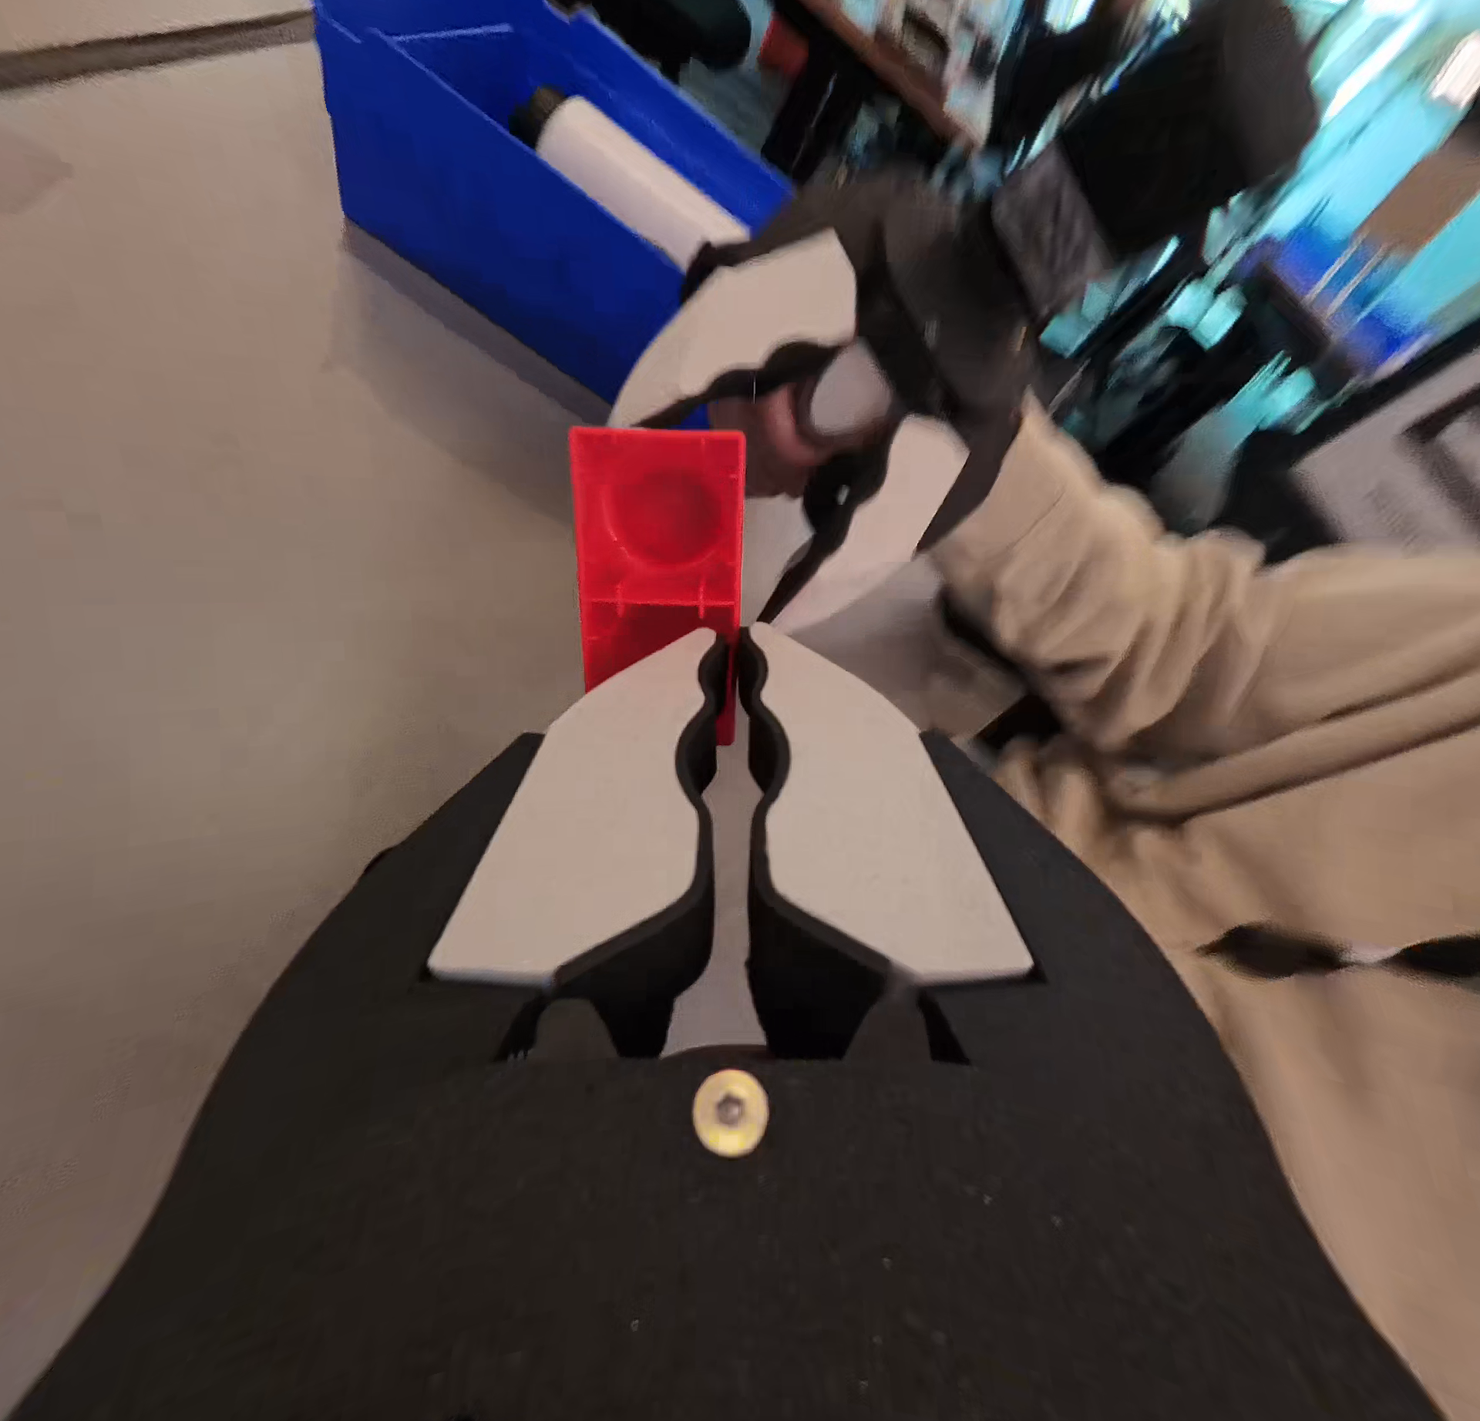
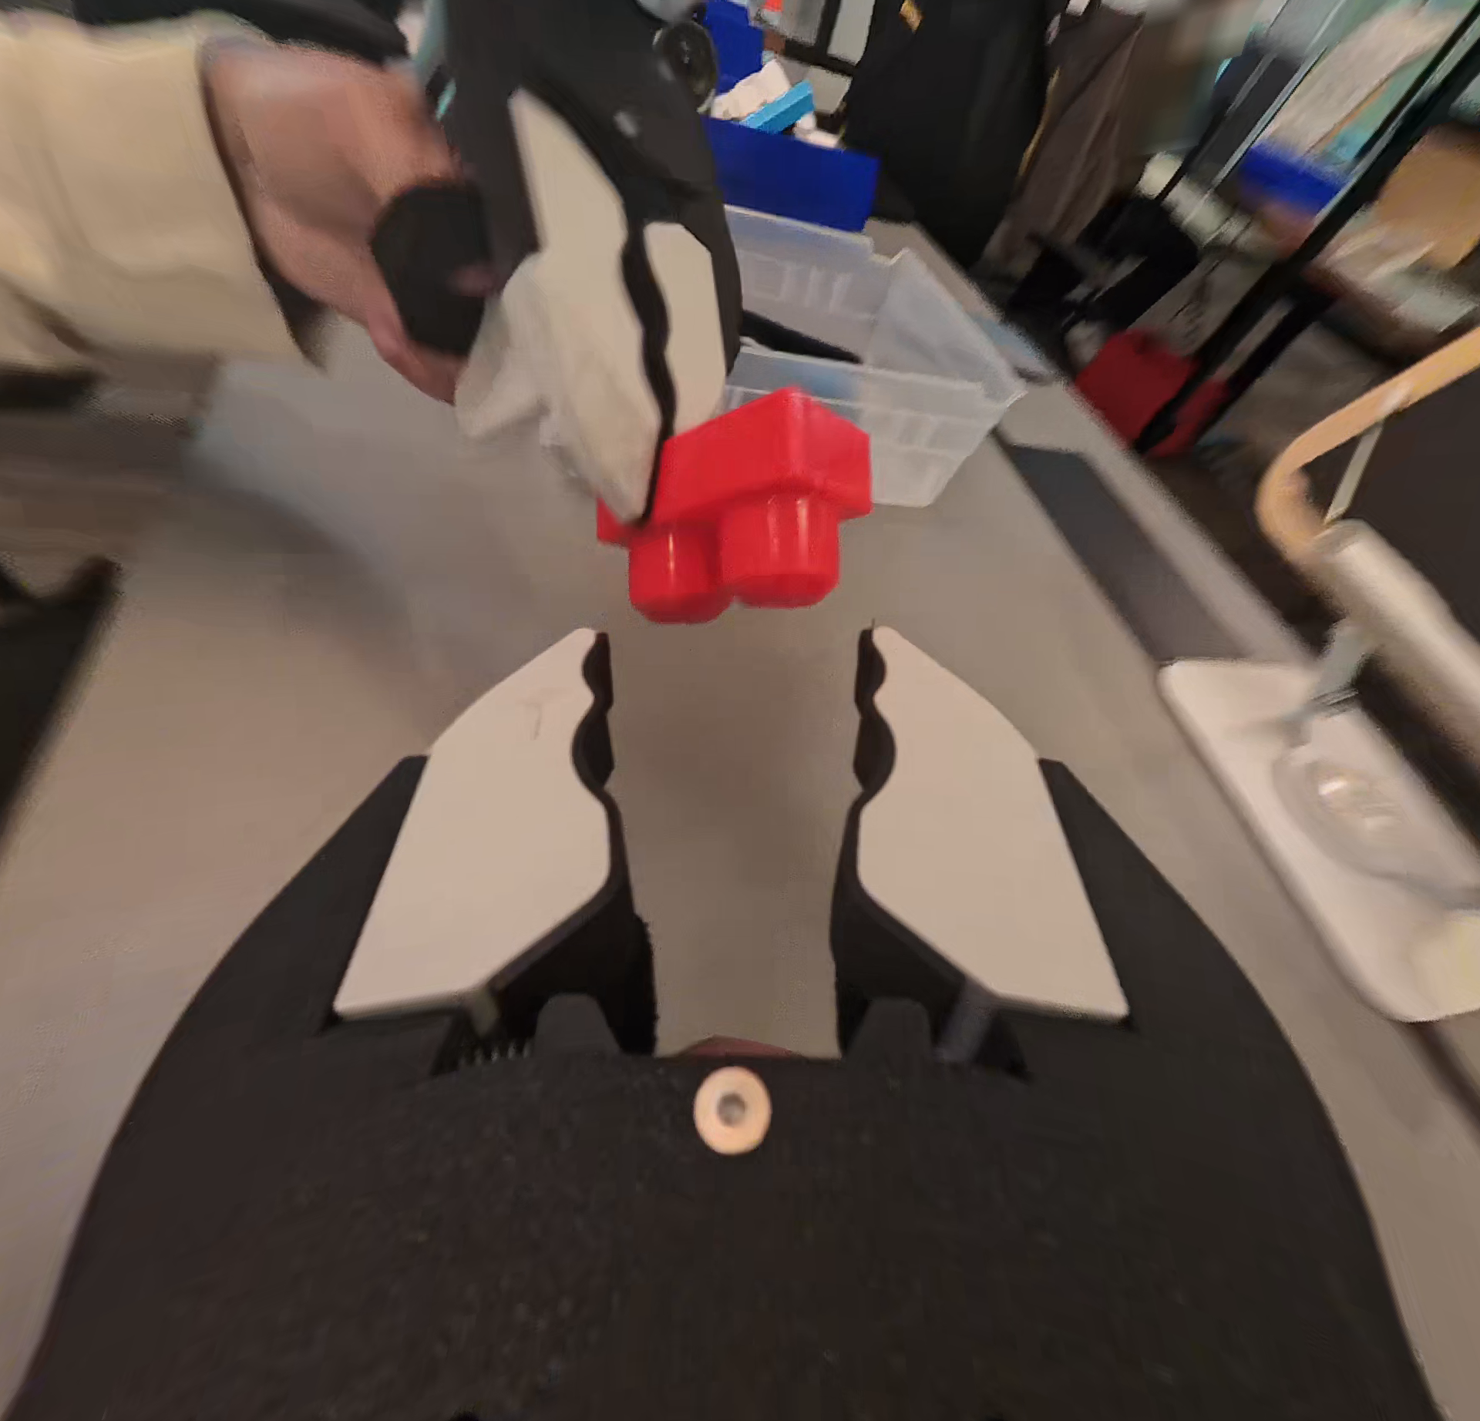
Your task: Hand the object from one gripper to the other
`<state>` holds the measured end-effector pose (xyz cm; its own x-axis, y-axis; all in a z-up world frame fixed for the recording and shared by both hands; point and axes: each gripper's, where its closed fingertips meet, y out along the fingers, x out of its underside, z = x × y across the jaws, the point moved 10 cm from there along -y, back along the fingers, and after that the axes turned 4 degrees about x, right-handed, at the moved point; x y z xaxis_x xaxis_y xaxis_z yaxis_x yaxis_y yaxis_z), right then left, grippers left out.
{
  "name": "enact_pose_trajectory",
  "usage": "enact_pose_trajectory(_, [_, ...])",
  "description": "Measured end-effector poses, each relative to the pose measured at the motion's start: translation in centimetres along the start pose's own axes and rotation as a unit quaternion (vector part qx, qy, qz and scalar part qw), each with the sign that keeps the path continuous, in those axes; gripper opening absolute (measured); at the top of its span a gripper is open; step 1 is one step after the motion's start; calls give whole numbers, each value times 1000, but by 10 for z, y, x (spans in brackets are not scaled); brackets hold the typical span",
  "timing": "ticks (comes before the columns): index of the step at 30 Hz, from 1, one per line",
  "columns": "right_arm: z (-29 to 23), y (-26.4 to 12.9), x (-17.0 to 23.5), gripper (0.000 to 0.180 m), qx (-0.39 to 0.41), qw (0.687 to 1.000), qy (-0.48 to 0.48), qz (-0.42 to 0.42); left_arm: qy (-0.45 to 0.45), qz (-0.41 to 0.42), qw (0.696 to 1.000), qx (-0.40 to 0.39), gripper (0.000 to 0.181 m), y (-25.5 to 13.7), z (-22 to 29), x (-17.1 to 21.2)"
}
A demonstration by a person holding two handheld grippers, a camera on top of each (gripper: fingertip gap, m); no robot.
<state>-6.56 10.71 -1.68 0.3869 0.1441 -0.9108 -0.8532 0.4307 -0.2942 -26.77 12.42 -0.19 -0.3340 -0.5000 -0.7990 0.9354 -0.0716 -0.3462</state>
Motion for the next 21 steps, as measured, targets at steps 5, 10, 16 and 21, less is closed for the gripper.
enact_pose_trajectory(5, [-5, 12, 24, 73, 83, 989, -119, 20, -225, 112, 964, 89, 1, -13, -22, 3])
enact_pose_trajectory(10, [-7, 20, 32, 95, 76, 993, -39, 80, -341, 165, 911, 166, 1, -9, -35, 16])
enact_pose_trajectory(16, [-9, 18, 27, 97, 55, 991, 0, 122, -376, 151, 887, 221, 1, 14, -33, 23])
enact_pose_trajectory(21, [-8, 16, 27, 91, 53, 991, -2, 126, -393, 143, 872, 255, 1, 31, -30, 28])
